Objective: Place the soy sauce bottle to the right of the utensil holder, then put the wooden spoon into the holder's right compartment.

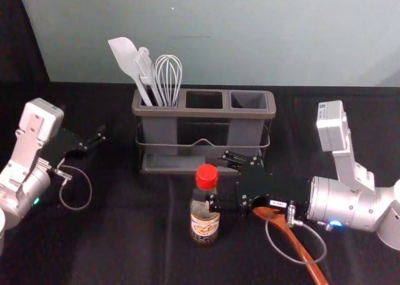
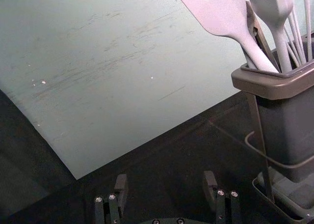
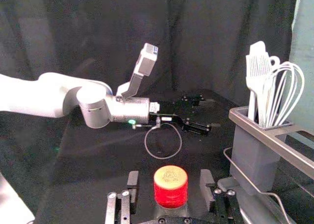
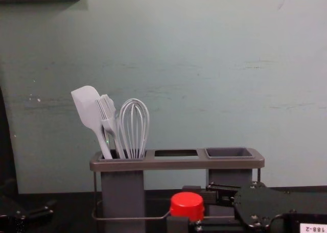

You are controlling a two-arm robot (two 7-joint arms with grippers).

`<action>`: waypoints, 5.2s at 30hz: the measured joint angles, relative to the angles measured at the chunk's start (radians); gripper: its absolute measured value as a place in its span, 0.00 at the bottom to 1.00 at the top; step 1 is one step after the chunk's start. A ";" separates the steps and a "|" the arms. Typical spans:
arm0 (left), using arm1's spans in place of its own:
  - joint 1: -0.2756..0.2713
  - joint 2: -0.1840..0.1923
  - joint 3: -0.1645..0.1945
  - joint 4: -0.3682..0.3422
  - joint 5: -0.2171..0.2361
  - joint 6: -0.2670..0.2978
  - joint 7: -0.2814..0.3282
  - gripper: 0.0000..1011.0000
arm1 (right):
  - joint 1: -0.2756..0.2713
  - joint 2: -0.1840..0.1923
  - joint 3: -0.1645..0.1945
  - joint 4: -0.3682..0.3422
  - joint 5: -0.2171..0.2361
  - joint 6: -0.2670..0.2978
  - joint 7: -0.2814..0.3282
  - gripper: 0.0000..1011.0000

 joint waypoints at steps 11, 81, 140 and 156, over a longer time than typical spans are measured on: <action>0.000 0.000 0.000 0.000 0.000 0.000 0.000 0.99 | -0.001 0.001 0.001 -0.001 0.000 -0.001 -0.001 0.46; 0.000 0.000 0.000 0.000 0.000 0.000 0.000 0.99 | -0.088 0.085 0.317 0.126 0.044 -0.110 -0.100 0.37; 0.000 0.000 0.000 0.000 0.000 0.000 0.000 0.99 | 0.068 -0.057 0.247 0.346 -0.033 -0.145 -0.059 0.37; 0.000 0.000 0.000 0.000 0.000 0.000 0.000 0.99 | 0.068 -0.057 0.248 0.346 -0.031 -0.146 -0.058 0.68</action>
